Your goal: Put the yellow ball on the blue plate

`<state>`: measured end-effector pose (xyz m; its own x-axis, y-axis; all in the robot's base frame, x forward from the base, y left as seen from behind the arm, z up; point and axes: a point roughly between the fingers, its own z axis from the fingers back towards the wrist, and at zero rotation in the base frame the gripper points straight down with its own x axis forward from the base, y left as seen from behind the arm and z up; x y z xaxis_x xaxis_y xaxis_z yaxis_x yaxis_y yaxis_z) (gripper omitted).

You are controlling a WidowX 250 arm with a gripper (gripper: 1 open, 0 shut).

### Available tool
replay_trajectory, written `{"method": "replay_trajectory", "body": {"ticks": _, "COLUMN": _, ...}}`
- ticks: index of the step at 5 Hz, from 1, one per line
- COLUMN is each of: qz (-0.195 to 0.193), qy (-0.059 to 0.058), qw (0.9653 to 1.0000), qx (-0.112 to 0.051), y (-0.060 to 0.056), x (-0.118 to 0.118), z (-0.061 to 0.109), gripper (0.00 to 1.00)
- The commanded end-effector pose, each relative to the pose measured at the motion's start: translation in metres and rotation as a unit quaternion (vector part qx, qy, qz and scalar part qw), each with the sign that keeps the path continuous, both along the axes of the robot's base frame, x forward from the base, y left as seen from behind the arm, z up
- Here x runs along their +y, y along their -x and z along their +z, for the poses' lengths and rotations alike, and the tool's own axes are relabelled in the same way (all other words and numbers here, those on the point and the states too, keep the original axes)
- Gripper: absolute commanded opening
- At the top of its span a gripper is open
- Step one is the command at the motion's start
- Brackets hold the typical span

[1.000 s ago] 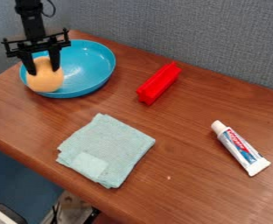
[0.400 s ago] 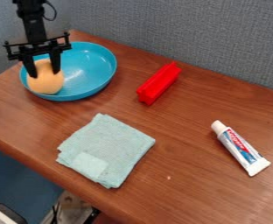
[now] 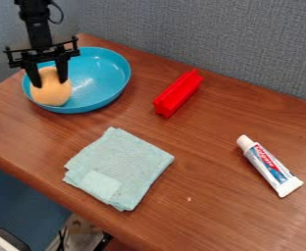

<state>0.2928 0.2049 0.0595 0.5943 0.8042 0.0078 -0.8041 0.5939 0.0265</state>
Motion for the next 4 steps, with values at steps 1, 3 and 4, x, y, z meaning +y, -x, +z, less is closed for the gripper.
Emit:
{"method": "replay_trajectory", "body": {"ticks": 1, "qz": 0.01, "qy": -0.014, "qw": 0.9998, "qx": -0.009, "y": 0.0007, "x": 0.0122, "z": 0.0063, "gripper": 0.0}}
{"method": "replay_trajectory", "body": {"ticks": 3, "qz": 0.011, "qy": -0.014, "qw": 0.9998, "qx": -0.006, "y": 0.0006, "x": 0.0139, "z": 0.0019, "gripper": 0.0}}
{"method": "replay_trajectory", "body": {"ticks": 4, "qz": 0.012, "qy": -0.014, "qw": 0.9998, "qx": -0.004, "y": 0.0007, "x": 0.0145, "z": -0.0001, "gripper": 0.0}}
